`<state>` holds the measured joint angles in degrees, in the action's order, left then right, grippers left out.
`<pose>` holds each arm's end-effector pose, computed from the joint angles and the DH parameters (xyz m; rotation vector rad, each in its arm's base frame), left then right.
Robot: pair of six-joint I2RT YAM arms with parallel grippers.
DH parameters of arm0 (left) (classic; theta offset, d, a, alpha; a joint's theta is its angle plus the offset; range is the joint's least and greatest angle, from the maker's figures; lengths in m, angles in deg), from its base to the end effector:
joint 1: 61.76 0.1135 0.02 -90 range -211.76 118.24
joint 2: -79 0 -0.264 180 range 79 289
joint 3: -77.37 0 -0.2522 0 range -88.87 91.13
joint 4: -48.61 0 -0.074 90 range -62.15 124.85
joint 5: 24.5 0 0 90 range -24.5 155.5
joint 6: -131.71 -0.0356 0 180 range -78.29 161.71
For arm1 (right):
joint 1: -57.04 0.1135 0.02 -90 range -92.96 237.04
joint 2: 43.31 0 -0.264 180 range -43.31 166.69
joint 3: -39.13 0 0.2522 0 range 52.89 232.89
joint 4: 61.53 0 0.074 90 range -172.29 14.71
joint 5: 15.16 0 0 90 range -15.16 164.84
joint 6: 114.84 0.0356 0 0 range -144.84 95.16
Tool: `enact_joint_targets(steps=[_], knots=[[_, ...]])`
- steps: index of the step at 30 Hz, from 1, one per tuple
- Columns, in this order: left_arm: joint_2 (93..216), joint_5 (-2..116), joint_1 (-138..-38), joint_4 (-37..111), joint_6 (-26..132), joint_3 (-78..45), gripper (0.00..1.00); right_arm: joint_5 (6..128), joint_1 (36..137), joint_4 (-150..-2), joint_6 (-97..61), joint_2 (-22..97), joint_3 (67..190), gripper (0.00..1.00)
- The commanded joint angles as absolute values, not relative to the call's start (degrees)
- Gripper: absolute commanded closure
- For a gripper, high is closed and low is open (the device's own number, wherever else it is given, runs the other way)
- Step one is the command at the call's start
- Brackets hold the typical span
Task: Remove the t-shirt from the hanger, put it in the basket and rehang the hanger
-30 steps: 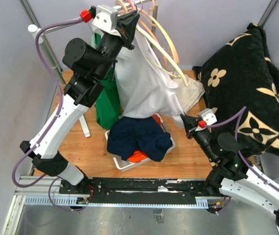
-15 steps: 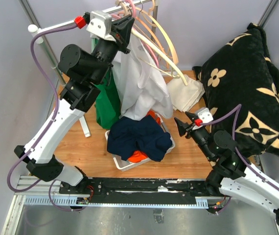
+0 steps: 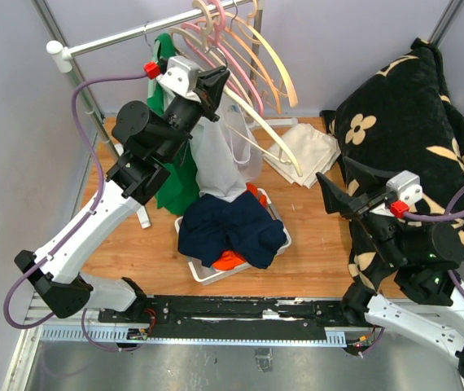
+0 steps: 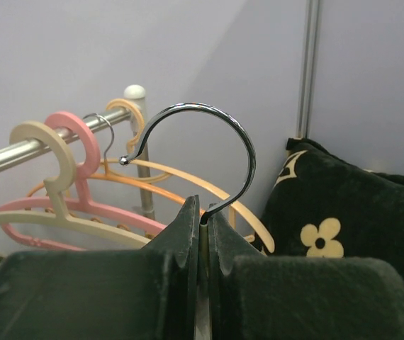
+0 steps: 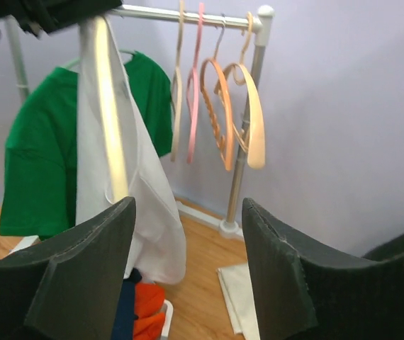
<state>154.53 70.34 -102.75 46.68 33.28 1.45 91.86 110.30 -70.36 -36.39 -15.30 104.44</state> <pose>0.2084 -0.1771 0.5387 0.3974 1.0464 -0.4618 0.0577 0.0599 0.4418 -0.3485 1.0542 0.4934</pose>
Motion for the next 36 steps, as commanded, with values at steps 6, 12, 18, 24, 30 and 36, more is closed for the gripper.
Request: enact_joint_targets(steps=[6,12,18,24,30,36], knots=[[153.2,69.0,-102.6,49.6,35.9,0.2,0.99,78.5,109.8,-67.7,-37.5,-9.9,110.1,0.37],[153.2,68.6,-104.0,48.6,35.7,0.5,0.99,76.3,109.8,-66.0,-36.8,-3.7,112.9,0.37],[152.7,69.1,-106.0,47.5,35.0,0.0,0.99,76.3,109.8,-64.0,-36.1,1.2,113.7,0.44],[151.7,69.5,-107.0,47.6,35.0,-0.8,1.0,77.3,109.8,-62.9,-36.2,3.3,113.6,0.52],[151.4,69.5,-107.4,47.3,35.1,-1.1,1.0,77.6,109.8,-61.8,-36.0,3.3,113.0,0.7],[151.4,69.7,-107.8,47.2,35.1,-0.9,0.99,78.4,109.8,-61.5,-36.2,3.0,112.8,0.91]])
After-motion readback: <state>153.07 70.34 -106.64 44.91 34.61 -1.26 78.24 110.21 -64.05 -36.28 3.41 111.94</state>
